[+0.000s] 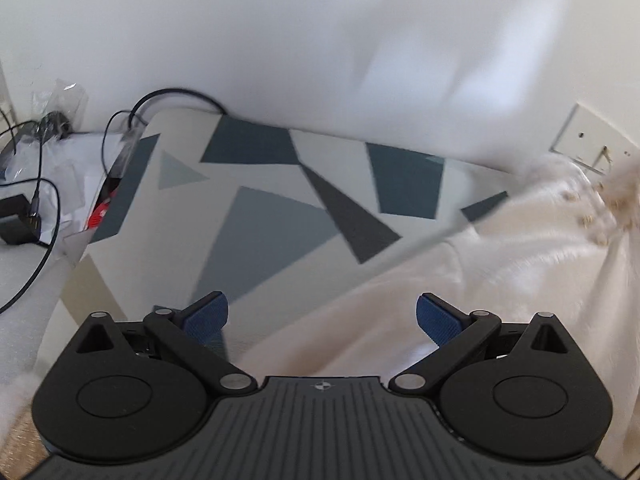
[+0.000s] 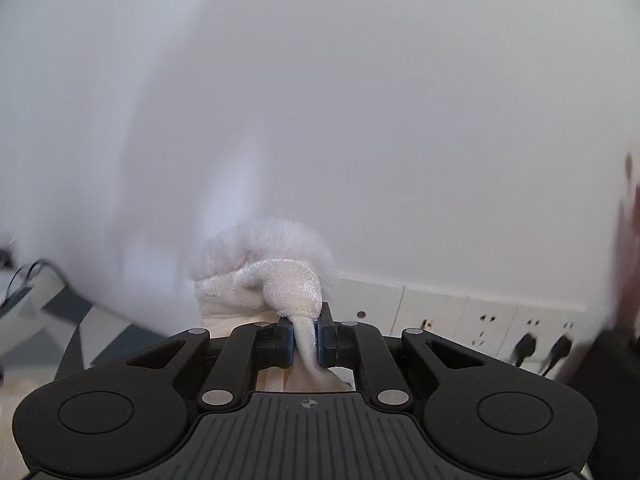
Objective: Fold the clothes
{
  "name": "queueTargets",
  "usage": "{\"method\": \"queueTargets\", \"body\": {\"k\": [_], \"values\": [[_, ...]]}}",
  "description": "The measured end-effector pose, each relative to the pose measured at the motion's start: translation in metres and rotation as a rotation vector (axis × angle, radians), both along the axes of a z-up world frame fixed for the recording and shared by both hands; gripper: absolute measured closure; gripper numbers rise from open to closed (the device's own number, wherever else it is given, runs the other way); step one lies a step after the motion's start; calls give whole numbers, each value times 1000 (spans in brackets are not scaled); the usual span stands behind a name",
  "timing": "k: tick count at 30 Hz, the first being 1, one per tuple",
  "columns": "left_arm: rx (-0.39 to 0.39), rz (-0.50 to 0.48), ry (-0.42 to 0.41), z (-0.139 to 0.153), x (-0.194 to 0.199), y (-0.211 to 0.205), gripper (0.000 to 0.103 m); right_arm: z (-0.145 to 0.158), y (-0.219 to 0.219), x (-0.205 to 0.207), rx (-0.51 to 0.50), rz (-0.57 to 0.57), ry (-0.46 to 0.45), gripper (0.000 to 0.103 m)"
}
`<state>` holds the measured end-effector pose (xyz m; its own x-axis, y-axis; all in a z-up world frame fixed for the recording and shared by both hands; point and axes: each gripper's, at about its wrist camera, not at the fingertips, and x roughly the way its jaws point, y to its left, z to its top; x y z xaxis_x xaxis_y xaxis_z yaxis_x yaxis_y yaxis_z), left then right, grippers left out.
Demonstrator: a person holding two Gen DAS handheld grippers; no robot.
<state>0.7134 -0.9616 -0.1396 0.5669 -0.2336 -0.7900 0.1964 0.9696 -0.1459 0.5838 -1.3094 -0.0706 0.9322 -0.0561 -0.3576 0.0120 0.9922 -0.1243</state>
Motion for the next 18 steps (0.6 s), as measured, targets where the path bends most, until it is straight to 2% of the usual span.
{"method": "queueTargets", "body": {"k": [2,5,6,7,8,10,12,14,16,18], "values": [[20,-1,23,-10,3,3,1,-15,2,-17,-13,80,98,94],[58,-36,44,-24,3,0,0,-54,15,-39,-47,174,305,93],[71,-50,45,-27,2,-3,0,-67,20,-45,-51,199,374,89],[76,-60,44,-30,1,-6,0,-78,26,-49,-51,216,441,79],[74,-65,40,-30,1,-9,0,-85,34,-53,-62,227,486,74],[69,-74,33,-30,1,-16,0,-81,48,-59,-93,213,472,54],[58,-78,26,-29,2,-22,1,-64,52,-60,-76,187,415,44],[-7,-71,21,-22,3,-28,1,-34,51,-58,0,191,341,42],[-82,-75,14,-16,4,-35,0,-11,46,-56,75,203,268,34],[-117,-83,6,-13,5,-45,0,7,42,-49,138,216,193,32]]}}
